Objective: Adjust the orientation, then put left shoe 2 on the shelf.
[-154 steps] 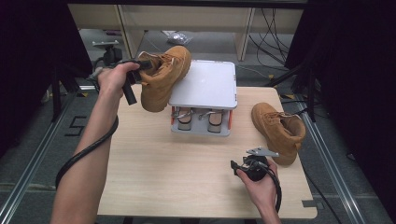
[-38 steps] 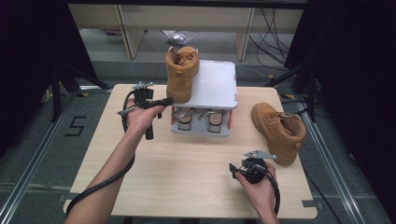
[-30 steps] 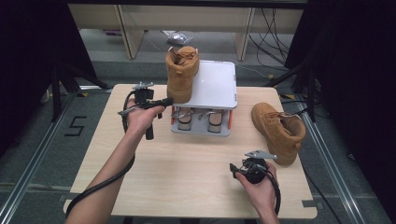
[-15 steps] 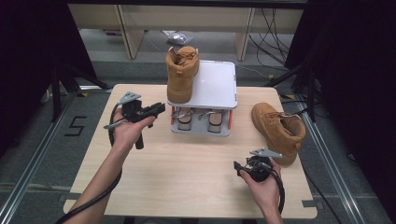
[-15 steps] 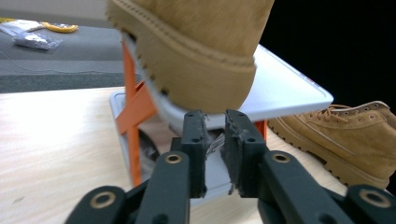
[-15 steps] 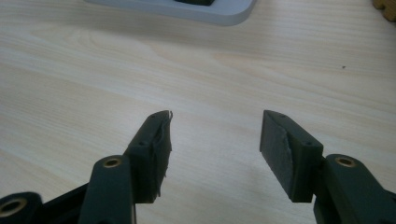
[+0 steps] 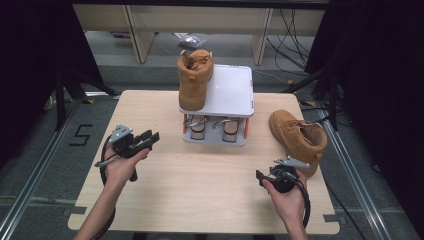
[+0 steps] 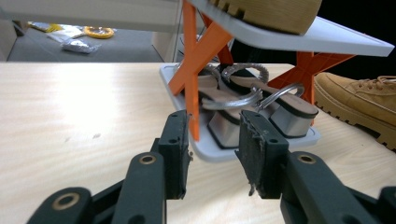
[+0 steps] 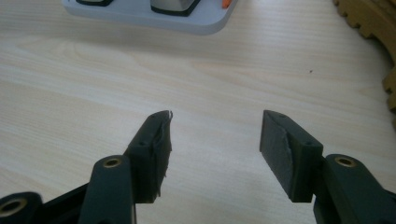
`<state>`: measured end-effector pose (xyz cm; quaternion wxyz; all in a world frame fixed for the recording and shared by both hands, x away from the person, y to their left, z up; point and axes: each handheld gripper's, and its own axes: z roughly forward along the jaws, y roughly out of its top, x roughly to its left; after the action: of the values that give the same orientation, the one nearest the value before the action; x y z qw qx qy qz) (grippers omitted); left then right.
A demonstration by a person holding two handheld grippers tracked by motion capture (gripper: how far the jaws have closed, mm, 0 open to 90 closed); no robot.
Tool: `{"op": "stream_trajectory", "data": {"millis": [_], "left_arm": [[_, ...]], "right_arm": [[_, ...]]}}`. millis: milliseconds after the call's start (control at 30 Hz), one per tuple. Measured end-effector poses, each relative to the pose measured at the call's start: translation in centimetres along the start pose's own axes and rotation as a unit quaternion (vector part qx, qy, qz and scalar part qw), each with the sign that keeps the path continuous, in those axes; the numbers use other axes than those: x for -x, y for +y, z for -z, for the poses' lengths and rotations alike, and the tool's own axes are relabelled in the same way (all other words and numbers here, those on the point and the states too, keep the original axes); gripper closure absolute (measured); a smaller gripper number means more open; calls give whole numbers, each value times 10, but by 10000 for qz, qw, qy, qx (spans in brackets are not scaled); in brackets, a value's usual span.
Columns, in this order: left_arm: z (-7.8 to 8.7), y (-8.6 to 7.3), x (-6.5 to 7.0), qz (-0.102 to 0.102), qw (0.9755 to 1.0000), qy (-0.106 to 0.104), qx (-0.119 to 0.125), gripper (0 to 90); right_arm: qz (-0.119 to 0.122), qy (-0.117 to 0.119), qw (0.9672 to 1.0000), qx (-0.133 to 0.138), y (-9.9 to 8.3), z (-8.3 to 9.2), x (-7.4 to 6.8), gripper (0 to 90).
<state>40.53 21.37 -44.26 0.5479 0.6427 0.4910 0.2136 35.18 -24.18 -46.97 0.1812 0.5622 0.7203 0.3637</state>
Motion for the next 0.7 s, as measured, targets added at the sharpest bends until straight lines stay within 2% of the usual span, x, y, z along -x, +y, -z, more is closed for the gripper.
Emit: {"op": "stream_trajectory", "data": {"millis": [167,200,300,333,367,400,433,467,533,600,633,700], "left_arm": [[10,-13,-3,-25,10000,47,-78,599],[12,-15,-4,-17,10000,65,-65,595],[17,-22,-5,169,9998,107,23,588],[17,-25,-6,172,9998,119,-3,588],[17,-26,-6,140,9998,118,-53,588],[17,-27,-6,140,9998,117,-87,588],[17,-28,-7,175,9997,150,-82,588],[17,-28,-7,179,9997,156,-86,586],[16,-31,-7,233,9996,143,-109,582],[15,-32,-7,224,9996,131,-121,579],[15,-33,-7,224,9996,127,-147,578],[14,-35,-7,196,9996,95,-172,579]], "right_arm": [[54,-61,10000,43,12,3,2,460],[-135,-39,9999,-38,16,7,-2,465],[-51,-69,10000,11,25,10,1,484],[3,-130,9999,-31,29,13,3,496],[-86,-119,9999,-72,33,15,4,503],[-40,-155,9999,39,36,15,6,507],[158,-112,9998,66,40,17,12,511],[217,-208,9995,67,44,21,15,511],[170,-260,9995,94,50,26,22,512],[110,-373,9992,129,56,31,31,518],[167,-411,9989,157,58,34,36,521],[72,-534,9984,174,63,40,41,525]]}}
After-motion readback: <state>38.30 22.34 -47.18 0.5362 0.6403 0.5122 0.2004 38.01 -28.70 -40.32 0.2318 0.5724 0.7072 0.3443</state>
